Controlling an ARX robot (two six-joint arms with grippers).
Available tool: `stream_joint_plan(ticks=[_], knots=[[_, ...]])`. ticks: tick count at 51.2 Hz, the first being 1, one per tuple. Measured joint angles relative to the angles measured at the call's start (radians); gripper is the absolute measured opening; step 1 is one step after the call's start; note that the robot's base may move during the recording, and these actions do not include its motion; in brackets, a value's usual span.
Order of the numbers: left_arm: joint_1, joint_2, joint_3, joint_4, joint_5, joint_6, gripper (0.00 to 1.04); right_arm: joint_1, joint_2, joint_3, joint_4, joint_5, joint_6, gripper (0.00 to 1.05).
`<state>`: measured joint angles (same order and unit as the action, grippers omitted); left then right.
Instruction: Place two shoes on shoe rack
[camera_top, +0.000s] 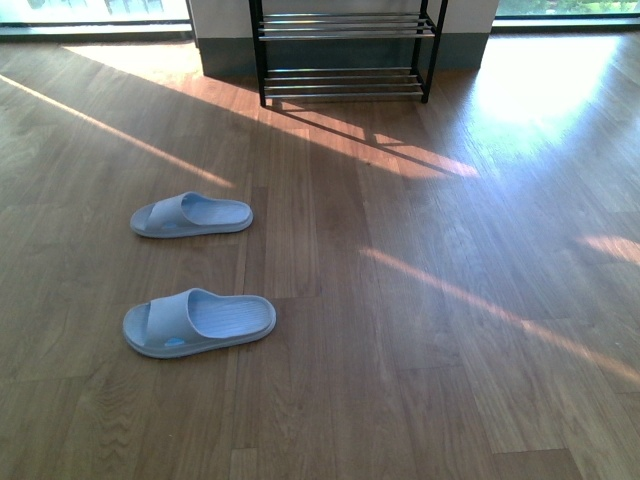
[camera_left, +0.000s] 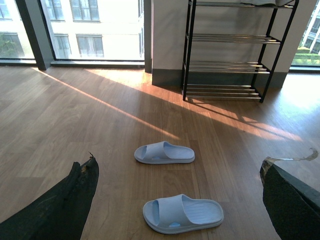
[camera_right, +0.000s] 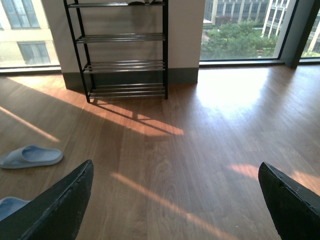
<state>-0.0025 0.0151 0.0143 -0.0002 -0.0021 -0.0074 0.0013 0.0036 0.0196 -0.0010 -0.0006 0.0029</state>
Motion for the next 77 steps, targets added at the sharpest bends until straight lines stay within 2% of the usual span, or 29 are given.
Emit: stream_joint_plan(ticks=[77], knots=[[0.0,0.0,0.0,0.0,0.002,0.0,0.95,0.0,0.001,0.0,0.0,0.0,0.0,0.96]])
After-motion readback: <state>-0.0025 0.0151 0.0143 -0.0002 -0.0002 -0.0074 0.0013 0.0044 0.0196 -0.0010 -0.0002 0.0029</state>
